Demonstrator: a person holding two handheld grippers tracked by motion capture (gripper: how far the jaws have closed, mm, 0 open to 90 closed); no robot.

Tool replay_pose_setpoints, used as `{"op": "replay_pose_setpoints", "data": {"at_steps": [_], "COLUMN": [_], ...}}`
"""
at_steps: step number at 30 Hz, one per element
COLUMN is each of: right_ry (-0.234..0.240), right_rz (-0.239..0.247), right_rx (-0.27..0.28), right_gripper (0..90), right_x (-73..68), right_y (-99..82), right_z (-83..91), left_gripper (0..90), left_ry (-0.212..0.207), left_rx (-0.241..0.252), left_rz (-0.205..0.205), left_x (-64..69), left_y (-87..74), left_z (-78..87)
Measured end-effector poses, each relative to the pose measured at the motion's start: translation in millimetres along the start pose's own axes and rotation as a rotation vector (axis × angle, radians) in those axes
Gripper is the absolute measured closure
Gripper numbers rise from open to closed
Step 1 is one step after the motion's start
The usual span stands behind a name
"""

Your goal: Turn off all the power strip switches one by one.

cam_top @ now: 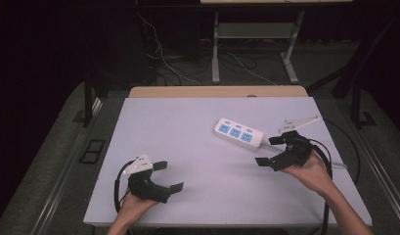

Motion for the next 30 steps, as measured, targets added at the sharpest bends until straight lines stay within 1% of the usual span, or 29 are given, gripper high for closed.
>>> {"op": "replay_pose_setpoints", "data": {"at_steps": [4, 6, 9, 17, 25, 30], "right_ry": [-0.001, -0.006, -0.002, -0.011, -0.021, -0.026], "right_rz": [0.001, 0.007, 0.004, -0.005, 0.003, -0.006], "right_rx": [-0.009, -0.022, -0.024, -0.039, -0.064, -0.075], "right_gripper": [0.8, 0.8, 0.8, 0.8, 0.8, 0.8], "right_x": [2.3, 4.9, 7.1, 20.6, 28.1, 33.8], "right_y": [5.1, 8.5, 11.2, 26.0, 36.2, 41.8], "right_z": [-2.7, -5.1, -6.7, -13.3, -20.5, -25.7], "left_gripper": [0.0, 0.0, 0.0, 0.0, 0.0, 0.0], "left_ry": [0.001, 0.001, 0.001, 0.001, 0.001, 0.000], "left_rx": [0.001, 0.002, 0.000, 0.000, -0.001, 0.000], "left_rz": [0.001, 0.000, 0.000, 0.003, 0.004, 0.004], "left_x": [-0.1, 0.0, -0.2, -1.2, -1.6, -1.2], "left_y": [0.1, 0.2, 0.0, 0.0, -0.1, -0.2], "left_z": [0.1, 0.2, 0.2, 0.6, 0.8, 0.7]}}
Point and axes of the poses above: each handheld gripper's, and its own axes: z roughly backward along the jaws, y roughly out of its top, x roughly to its right, the point moved 4 cm from there along -z, roughly forward along the jaws, and after that the axes turned 2 degrees about x, right-handed, at the moved point
